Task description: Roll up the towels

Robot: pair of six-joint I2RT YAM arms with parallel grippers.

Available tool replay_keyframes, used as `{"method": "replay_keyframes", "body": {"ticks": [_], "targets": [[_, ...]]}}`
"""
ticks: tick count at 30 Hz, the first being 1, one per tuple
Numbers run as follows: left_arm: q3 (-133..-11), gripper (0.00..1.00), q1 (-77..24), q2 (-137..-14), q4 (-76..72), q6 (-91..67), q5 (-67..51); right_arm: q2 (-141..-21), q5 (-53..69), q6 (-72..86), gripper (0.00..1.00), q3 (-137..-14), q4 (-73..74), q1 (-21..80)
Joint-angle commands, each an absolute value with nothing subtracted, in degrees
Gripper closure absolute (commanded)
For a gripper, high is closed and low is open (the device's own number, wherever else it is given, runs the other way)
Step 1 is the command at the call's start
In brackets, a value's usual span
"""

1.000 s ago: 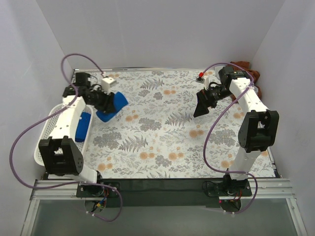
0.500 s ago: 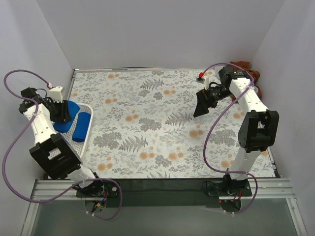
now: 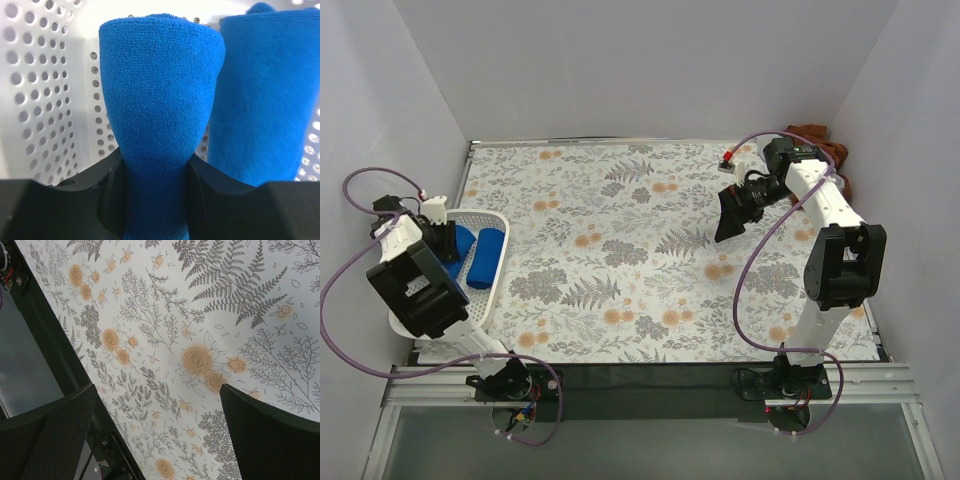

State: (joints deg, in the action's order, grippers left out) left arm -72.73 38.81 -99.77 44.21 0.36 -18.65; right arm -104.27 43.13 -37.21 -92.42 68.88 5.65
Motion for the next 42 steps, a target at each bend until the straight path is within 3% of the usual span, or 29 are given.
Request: {"method": "replay_keyframes", "body": {"ticks": [1,17,26,27,28,34,35,36,42], "targets": [[-72.2,1.00,38.8,-100.6,39.3,-1.8,-18.3,-102.9,42.7,-36.8,0.02,-92.0,69.3,5.7],[-69.1,0.97,35.2,-102.7,35.8,-5.4,-21.8,-103.7,42.8,-36.9,0.02,-91.6,69.3,5.7],[-69.9,0.65,35.1,-105.0,37.0,-5.2,-22.6,-103.1,42.5,-37.3,0.02,-91.5,69.3,5.7],[-70.2,0.55,35.2,-104.9,37.5,-4.8,-22.7,-102.9,42.5,-37.3,0.02,-91.6,69.3,5.7],[-70.7,0.52,35.1,-104.8,37.8,-4.7,-22.7,-102.9,42.4,-37.3,0.02,-91.5,69.3,5.7],[-71.8,0.47,35.1,-102.5,39.3,-3.6,-21.9,-102.8,42.5,-37.3,0.02,-92.0,69.3,5.7],[-72.2,0.27,35.1,-101.9,39.5,-3.3,-22.0,-102.8,42.6,-37.3,0.02,-91.9,69.3,5.7],[-72.3,0.24,35.1,-101.5,39.9,-3.2,-21.9,-102.7,42.5,-37.3,0.02,-91.9,69.3,5.7],[-75.7,0.23,34.9,-99.1,41.7,-2.1,-21.4,-102.7,42.8,-37.2,0.02,-92.4,69.3,5.7]]}}
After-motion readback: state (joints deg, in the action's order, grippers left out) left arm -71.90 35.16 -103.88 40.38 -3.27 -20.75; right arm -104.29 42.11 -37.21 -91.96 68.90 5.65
